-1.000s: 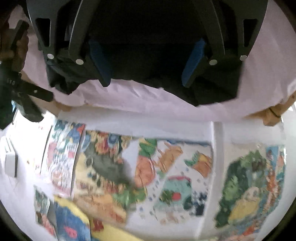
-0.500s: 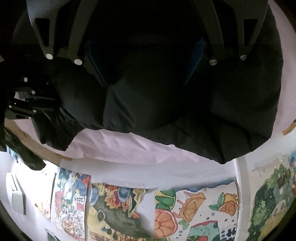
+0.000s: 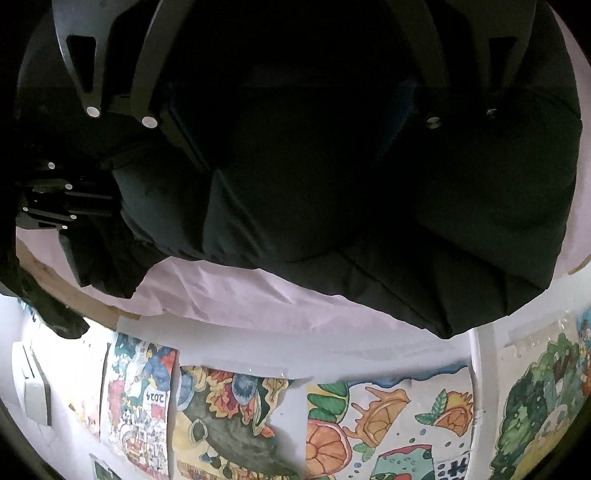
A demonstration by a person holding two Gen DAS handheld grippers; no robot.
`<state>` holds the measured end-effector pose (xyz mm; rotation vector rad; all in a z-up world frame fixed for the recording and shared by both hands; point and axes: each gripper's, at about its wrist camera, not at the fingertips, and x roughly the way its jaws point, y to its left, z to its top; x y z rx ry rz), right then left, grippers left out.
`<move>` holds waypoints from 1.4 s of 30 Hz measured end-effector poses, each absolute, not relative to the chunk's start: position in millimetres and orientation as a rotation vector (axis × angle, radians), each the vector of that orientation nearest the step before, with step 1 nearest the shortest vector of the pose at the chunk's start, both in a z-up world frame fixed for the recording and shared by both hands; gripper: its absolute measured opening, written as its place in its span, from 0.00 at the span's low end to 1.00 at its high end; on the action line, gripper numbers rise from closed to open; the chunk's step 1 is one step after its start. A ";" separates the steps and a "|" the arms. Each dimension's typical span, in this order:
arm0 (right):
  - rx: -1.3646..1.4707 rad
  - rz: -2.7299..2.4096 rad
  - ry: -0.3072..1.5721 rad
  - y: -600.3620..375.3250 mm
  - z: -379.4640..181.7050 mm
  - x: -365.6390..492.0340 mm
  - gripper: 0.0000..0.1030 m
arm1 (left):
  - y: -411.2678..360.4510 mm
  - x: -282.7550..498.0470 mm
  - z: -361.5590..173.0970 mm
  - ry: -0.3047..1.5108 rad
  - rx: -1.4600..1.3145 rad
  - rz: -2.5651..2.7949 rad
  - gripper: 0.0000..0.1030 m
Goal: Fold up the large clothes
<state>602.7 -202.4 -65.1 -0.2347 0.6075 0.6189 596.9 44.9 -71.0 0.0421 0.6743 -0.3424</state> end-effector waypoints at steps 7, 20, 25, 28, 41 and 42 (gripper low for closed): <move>-0.266 0.568 0.618 -207.5 -52.5 569.5 0.61 | 48.2 579.8 -60.7 0.721 0.020 -0.340 0.87; -0.187 0.389 0.682 -230.0 -14.3 481.9 0.80 | 56.6 489.6 -26.3 0.835 0.075 -0.231 0.87; -0.057 0.355 0.732 -231.7 27.4 409.5 0.92 | 52.9 417.9 17.0 0.857 0.058 -0.216 0.97; 0.006 0.360 0.802 -227.7 50.0 366.7 1.00 | 44.1 372.1 42.1 0.875 0.072 -0.235 0.98; -0.344 0.375 0.642 -199.8 52.0 173.9 1.00 | 26.7 194.7 74.3 0.852 0.155 -0.346 0.98; -0.337 0.379 0.633 -199.9 48.1 164.1 1.00 | 27.0 186.1 72.6 0.839 0.153 -0.355 0.98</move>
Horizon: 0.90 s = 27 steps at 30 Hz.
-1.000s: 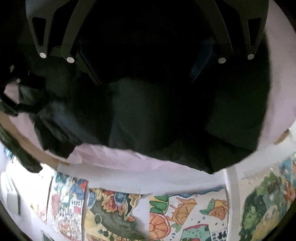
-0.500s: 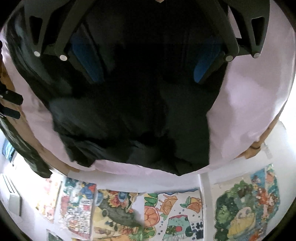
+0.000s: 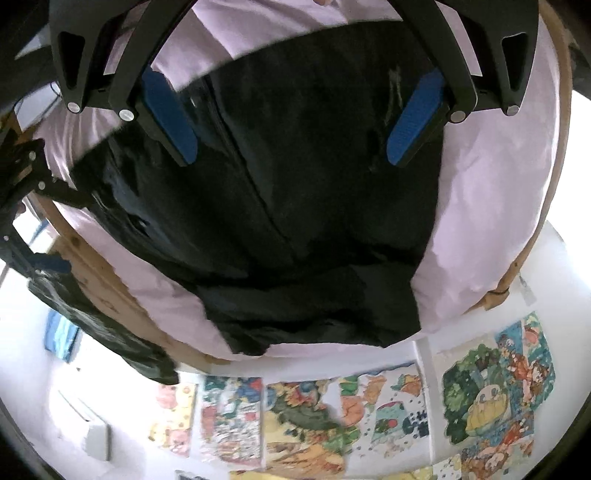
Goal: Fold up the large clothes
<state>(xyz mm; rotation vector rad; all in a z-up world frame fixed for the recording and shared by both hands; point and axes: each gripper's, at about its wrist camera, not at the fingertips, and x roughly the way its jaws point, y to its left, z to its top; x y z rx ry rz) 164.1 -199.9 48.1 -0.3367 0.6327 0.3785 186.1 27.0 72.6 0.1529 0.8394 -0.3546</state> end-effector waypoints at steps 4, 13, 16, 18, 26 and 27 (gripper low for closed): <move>-0.262 0.362 0.584 -204.9 30.7 125.6 1.00 | 27.2 155.0 61.1 0.786 0.164 -0.380 0.98; -0.406 0.315 0.579 -207.5 3.5 100.2 1.00 | 6.7 102.1 10.6 0.752 0.552 -0.459 0.98; -0.423 0.341 0.604 -209.6 -8.0 100.4 1.00 | 0.1 89.3 -1.3 0.764 0.623 -0.503 0.98; -0.436 0.369 0.611 -212.8 -16.5 98.7 1.00 | -2.5 87.4 -4.9 0.760 0.647 -0.506 0.98; -0.516 0.398 0.618 -211.7 -43.5 96.0 1.00 | 0.9 83.2 -20.7 0.749 0.741 -0.533 0.98; -0.534 0.391 0.620 -210.8 -47.1 95.9 1.00 | 1.1 81.4 -21.3 0.742 0.750 -0.544 0.98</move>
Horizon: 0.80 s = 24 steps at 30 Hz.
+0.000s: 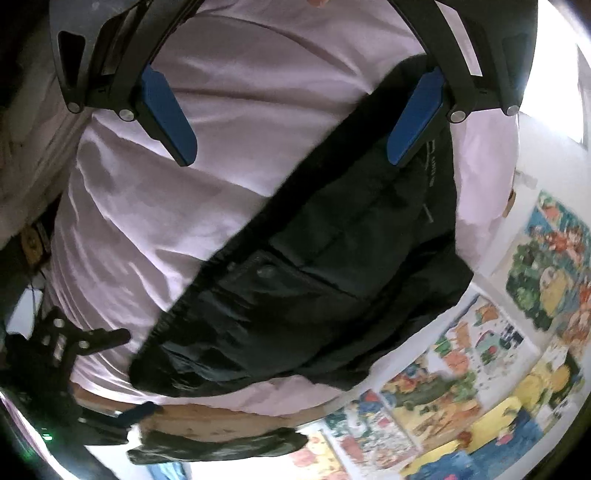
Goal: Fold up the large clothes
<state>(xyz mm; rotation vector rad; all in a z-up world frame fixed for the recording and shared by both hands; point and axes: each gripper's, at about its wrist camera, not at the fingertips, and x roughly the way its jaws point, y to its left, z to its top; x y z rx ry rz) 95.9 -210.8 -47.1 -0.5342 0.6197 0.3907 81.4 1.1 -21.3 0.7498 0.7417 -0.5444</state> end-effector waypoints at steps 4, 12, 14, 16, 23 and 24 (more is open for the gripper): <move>-0.610 0.361 0.645 -210.0 -63.2 99.7 1.00 | 1.7 76.9 -33.6 0.721 0.822 -0.549 0.98; -0.686 0.289 0.605 -211.4 -81.3 101.8 1.00 | 16.9 85.4 -57.1 0.748 0.875 -0.442 0.98; -0.687 0.265 0.568 -214.4 -82.0 100.2 1.00 | 19.4 87.9 -59.2 0.757 0.878 -0.421 0.98; -0.702 0.242 0.525 -216.8 -84.9 96.6 1.00 | 22.7 87.4 -58.1 0.763 0.855 -0.435 0.98; -0.864 0.165 0.397 -207.5 -101.1 89.4 1.00 | 28.9 93.7 -53.7 0.745 0.834 -0.366 0.98; -0.882 0.146 0.378 -205.1 -102.1 90.2 1.00 | 29.2 94.8 -54.0 0.732 0.844 -0.336 0.98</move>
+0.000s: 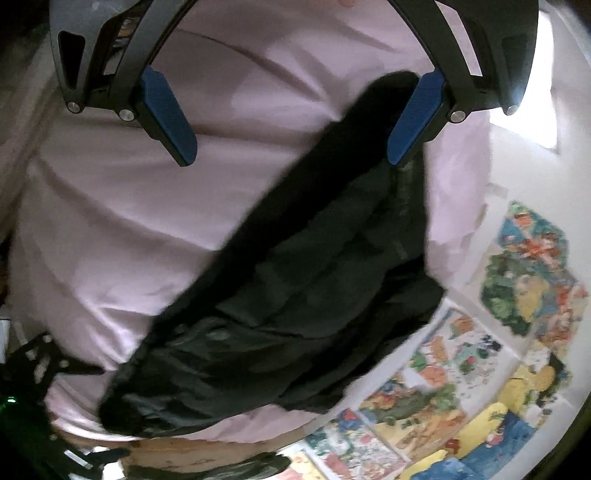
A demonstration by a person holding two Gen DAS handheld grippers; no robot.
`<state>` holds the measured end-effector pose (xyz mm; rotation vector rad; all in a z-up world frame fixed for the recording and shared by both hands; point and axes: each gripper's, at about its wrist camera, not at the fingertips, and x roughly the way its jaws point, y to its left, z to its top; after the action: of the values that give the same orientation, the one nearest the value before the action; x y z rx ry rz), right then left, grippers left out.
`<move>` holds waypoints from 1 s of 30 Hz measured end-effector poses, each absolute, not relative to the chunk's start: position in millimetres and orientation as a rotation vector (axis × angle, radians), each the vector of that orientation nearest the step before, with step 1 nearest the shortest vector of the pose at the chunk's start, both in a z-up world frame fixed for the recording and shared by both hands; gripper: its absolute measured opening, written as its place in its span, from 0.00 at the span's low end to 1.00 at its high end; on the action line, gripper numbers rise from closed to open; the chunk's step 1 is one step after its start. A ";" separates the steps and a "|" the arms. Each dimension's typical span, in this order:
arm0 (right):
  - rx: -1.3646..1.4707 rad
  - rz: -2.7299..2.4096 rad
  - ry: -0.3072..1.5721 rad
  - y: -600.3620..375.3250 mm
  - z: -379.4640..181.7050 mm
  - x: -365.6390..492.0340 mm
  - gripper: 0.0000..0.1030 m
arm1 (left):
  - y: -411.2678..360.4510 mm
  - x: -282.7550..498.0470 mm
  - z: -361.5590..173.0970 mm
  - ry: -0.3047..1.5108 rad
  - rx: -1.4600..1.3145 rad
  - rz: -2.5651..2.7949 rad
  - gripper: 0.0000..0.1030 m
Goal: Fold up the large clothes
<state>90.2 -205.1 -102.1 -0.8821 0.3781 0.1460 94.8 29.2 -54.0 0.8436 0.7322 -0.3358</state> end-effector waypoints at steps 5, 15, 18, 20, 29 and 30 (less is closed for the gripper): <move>-0.920 0.061 0.339 -201.5 -105.4 105.4 1.00 | 46.1 117.4 -61.0 0.726 0.878 -0.113 0.98; -0.844 -0.012 0.369 -201.0 -102.7 124.4 0.77 | 64.5 133.2 -56.8 0.722 0.805 -0.028 0.92; -0.879 0.015 0.358 -197.0 -106.7 121.0 0.47 | 64.8 132.3 -54.0 0.720 0.800 -0.061 0.66; -0.904 0.054 0.380 -191.9 -111.9 120.8 0.26 | 65.0 134.1 -53.7 0.726 0.799 -0.080 0.53; -0.789 0.072 0.415 -193.3 -98.7 121.7 0.12 | 56.8 130.2 -66.0 0.691 0.876 -0.103 0.07; -0.782 0.068 0.410 -192.1 -97.1 119.3 0.11 | 58.3 129.2 -63.6 0.680 0.863 -0.102 0.06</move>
<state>119.3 -192.1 -97.1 -0.7824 0.4100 0.0684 129.2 58.3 -63.6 0.8628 0.6796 -0.1019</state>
